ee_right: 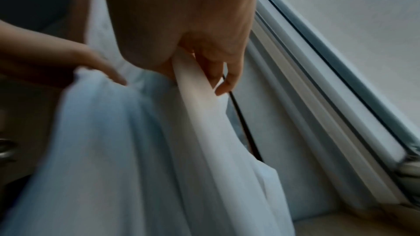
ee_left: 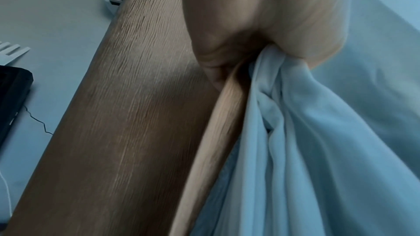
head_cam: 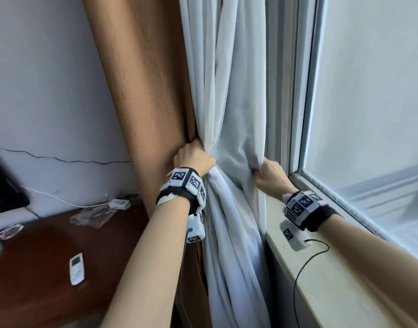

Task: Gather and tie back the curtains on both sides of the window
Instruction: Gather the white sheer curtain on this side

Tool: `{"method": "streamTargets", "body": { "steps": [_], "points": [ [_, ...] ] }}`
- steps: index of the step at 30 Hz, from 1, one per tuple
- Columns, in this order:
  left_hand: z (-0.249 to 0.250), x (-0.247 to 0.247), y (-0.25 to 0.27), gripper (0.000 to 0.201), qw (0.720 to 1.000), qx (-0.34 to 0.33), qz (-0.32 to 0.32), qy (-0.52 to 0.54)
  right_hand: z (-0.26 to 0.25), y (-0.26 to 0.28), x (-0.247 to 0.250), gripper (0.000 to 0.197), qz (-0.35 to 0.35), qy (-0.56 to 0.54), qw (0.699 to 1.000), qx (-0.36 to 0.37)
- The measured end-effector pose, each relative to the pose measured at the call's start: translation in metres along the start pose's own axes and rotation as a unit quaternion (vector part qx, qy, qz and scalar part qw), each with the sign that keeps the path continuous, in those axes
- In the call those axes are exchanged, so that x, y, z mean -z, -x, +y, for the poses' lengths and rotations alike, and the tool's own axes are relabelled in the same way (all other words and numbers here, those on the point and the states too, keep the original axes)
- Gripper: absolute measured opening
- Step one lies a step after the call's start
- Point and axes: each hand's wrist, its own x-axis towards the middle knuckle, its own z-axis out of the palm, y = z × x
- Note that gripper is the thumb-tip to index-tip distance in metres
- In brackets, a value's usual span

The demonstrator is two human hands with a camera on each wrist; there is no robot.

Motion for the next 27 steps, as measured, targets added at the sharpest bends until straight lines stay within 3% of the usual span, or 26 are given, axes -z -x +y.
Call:
{"method": "streamTargets", "body": {
  "steps": [3,11,13,16,18,20,23,27],
  "points": [
    [0.008,-0.003,0.007,0.044,1.0,-0.003,0.011,-0.01,-0.02,0.036,0.008,0.03,-0.051,-0.043,0.997,0.05],
    [0.017,-0.005,0.024,0.051,0.999,-0.019,-0.021,0.025,-0.063,0.059,-0.02,0.025,-0.051,-0.039,0.995,0.076],
    [0.017,-0.003,0.025,0.061,0.995,-0.029,-0.061,0.068,-0.071,0.057,-0.024,0.022,-0.039,-0.021,0.995,0.094],
    [0.017,0.006,0.023,0.091,0.973,-0.037,-0.144,0.178,-0.077,0.055,-0.024,0.04,-0.027,0.039,0.99,0.133],
    [0.019,0.011,0.024,0.106,0.964,-0.029,-0.178,0.195,-0.079,0.057,-0.021,0.042,-0.033,0.078,0.983,0.162],
    [0.018,0.01,0.024,0.099,0.986,-0.007,-0.129,0.11,-0.083,0.061,-0.02,0.044,-0.044,0.102,0.977,0.184],
    [0.012,0.003,0.029,0.056,1.0,-0.001,0.001,0.01,-0.084,0.066,-0.022,0.038,-0.049,0.071,0.975,0.206],
    [0.006,0.008,0.029,0.047,1.0,-0.008,0.001,0.006,-0.071,0.061,-0.023,0.029,-0.103,-0.037,0.979,0.175]
  ]
}}
